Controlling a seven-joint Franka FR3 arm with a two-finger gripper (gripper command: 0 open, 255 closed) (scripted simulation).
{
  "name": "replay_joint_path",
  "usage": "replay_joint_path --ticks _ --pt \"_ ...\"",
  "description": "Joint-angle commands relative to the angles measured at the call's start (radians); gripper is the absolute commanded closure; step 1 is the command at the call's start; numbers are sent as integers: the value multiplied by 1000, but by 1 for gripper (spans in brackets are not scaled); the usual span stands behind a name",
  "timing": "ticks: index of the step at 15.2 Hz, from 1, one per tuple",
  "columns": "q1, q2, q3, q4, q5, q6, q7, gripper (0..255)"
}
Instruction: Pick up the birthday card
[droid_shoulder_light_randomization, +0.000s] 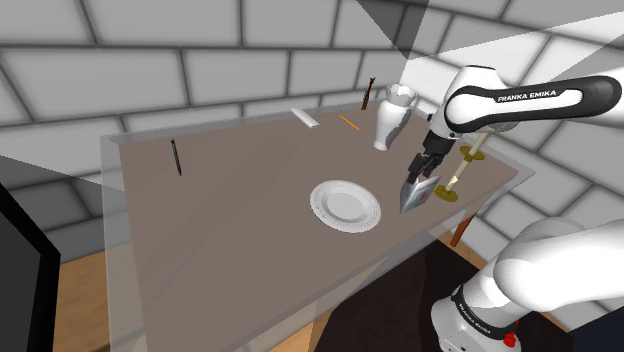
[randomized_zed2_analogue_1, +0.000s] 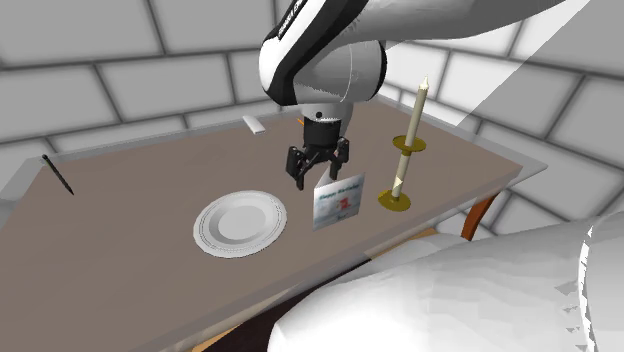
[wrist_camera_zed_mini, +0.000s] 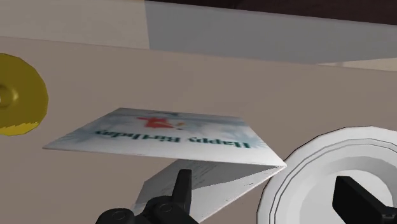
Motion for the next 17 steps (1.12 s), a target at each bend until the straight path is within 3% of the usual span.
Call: replay_joint_path --ticks 1,7,8,17 --pt "1 21 -8 -13 -1 35 -7 0" --pt "4 62 -22 -50 -2 112 -15 0" --pt "4 62 -22 -51 -2 112 -15 255" --pt "4 62 -23 -50 -2 112 -15 255"
